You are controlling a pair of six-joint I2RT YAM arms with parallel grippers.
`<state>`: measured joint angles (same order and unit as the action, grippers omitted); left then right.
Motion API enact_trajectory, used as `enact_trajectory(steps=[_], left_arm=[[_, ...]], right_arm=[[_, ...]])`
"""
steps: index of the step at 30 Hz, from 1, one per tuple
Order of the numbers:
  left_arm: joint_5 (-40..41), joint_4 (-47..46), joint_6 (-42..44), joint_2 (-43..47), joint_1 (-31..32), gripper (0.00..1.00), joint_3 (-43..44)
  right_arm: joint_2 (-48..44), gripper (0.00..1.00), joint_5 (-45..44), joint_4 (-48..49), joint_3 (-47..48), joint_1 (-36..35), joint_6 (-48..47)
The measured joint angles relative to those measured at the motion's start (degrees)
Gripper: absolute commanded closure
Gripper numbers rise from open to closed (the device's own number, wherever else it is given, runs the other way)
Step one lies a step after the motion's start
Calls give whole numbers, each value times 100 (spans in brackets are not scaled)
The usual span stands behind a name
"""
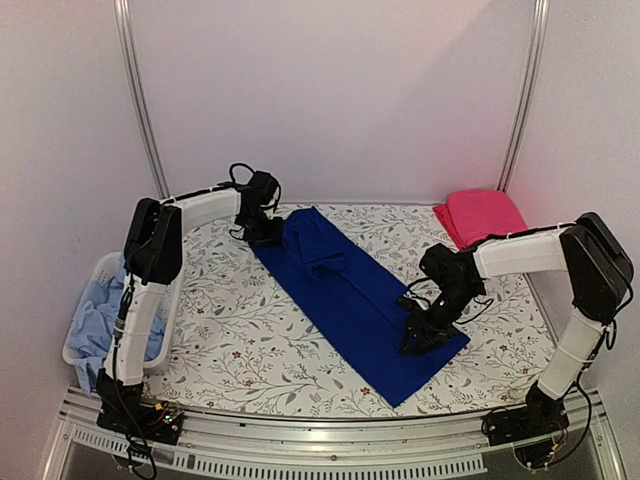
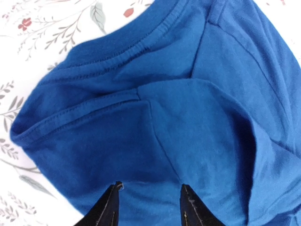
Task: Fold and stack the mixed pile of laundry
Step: Rotate the rectangle-folded T-shirt at the center of the board.
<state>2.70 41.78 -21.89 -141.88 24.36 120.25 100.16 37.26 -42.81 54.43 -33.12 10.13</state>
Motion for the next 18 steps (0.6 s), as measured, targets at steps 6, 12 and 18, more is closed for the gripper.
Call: enact_trajectory(steps=[6,12,18], left_arm=[[-234,-72,13,1113,24,56,-1176],[-516,-354,-214,1784,260,58,-1987],[-636,-487,-437,1287,651,62,-2009]], right_arm=[[-22,53,-308,-330,1075,334,-13],[437,55,-776,-361,1812,378,-341],[1106,63,-981,-378,1790,378,-518]])
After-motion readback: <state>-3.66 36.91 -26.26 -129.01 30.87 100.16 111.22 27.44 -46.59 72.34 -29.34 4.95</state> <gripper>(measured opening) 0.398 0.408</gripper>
